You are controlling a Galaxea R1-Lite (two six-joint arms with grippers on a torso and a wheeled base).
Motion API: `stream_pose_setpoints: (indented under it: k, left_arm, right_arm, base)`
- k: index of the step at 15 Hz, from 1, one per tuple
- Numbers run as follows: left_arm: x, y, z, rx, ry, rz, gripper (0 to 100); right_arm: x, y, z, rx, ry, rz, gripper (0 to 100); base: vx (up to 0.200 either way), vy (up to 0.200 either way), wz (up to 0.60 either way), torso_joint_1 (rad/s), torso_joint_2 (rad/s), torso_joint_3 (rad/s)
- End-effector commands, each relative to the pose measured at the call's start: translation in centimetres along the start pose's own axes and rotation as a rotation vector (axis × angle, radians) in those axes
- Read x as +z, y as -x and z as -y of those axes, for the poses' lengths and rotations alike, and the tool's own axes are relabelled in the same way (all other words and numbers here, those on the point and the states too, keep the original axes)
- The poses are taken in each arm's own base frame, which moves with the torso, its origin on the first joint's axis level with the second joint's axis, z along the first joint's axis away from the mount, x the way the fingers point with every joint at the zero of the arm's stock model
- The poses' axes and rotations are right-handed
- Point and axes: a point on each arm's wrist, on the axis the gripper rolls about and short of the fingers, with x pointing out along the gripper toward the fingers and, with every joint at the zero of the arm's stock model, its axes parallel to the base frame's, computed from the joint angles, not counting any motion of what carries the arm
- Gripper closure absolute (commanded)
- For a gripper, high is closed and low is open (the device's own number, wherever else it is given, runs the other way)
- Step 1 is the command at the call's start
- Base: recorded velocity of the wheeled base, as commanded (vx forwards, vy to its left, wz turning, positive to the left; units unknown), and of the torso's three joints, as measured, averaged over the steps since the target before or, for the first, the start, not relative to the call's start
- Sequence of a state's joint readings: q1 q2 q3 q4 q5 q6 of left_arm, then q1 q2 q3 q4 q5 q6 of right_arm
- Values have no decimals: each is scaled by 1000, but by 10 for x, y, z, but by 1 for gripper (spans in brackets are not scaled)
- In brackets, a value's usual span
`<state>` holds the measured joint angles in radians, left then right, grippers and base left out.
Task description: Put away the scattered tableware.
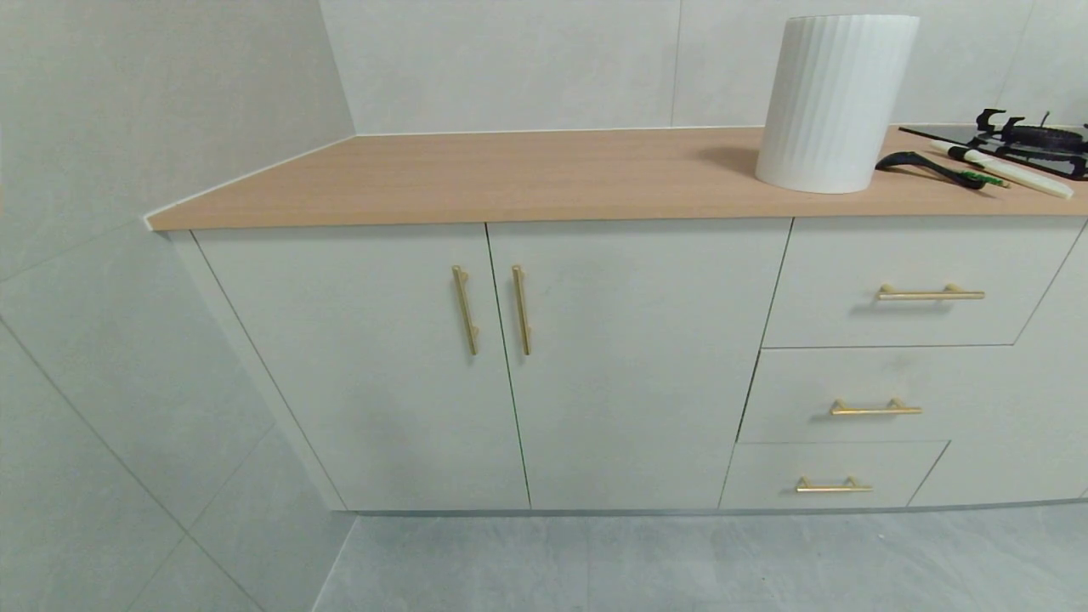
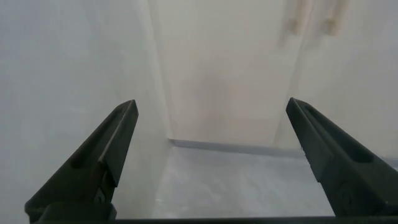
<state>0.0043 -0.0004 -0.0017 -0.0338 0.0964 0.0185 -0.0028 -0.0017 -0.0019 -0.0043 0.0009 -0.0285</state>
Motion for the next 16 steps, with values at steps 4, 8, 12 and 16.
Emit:
stream_pose_setpoints:
  k: [4,8,12,16]
  left_arm:
    - [-5,0,1,-54,-9,-41,0]
    - [-4,0,2,-63,-2,-38,0]
    - [-4,0,1,-61,19,-38,0]
    - [-4,0,2,-63,19,-38,0]
  right_arm:
    - [-1,0,0,2,-1,-9,0]
    - [-1,0,0,8,-2,-9,0]
    - [-1,0,0,20,-16,-6,0]
    - [-1,0,0,19,-18,-6,0]
  base:
    - [0,0,0,0,0,0]
    - [0,0,0,0,0,0]
    - [0,0,0,0,0,0]
    - [0,-50,0,-1,-1,1]
